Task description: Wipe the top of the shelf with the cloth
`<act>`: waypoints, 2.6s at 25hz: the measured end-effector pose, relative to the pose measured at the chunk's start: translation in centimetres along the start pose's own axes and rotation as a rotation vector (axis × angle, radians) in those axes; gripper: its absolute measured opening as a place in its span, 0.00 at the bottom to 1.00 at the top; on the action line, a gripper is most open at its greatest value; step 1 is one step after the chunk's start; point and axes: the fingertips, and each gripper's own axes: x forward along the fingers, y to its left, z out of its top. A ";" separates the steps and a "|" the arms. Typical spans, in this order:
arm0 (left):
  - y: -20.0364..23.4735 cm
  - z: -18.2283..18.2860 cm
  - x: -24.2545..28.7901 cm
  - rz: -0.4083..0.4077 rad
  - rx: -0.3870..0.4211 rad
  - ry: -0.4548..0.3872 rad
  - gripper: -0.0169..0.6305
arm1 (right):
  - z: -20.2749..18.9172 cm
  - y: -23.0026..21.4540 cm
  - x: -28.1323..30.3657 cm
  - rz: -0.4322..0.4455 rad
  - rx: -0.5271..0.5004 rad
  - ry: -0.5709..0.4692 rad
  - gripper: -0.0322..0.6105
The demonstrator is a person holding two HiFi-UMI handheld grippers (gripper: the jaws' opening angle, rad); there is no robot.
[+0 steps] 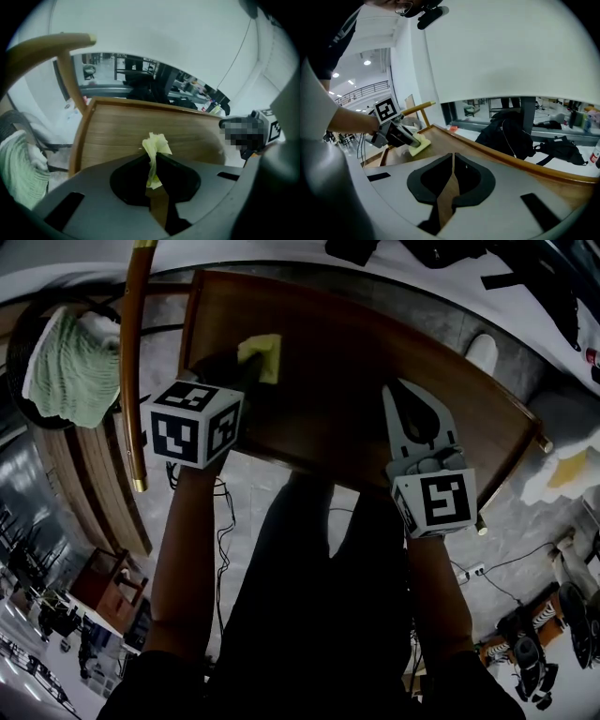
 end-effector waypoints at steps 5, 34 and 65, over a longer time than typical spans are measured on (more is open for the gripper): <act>5.7 -0.5 -2.4 0.146 -0.024 0.005 0.08 | -0.3 0.7 0.8 0.013 -0.003 0.018 0.09; -39.9 -1.8 9.3 -0.456 0.110 0.049 0.08 | -8.8 -17.3 -24.5 -0.269 0.055 0.019 0.09; -26.1 -4.3 6.4 -0.223 0.168 0.059 0.08 | -7.3 -6.5 -15.3 -0.089 0.079 0.064 0.09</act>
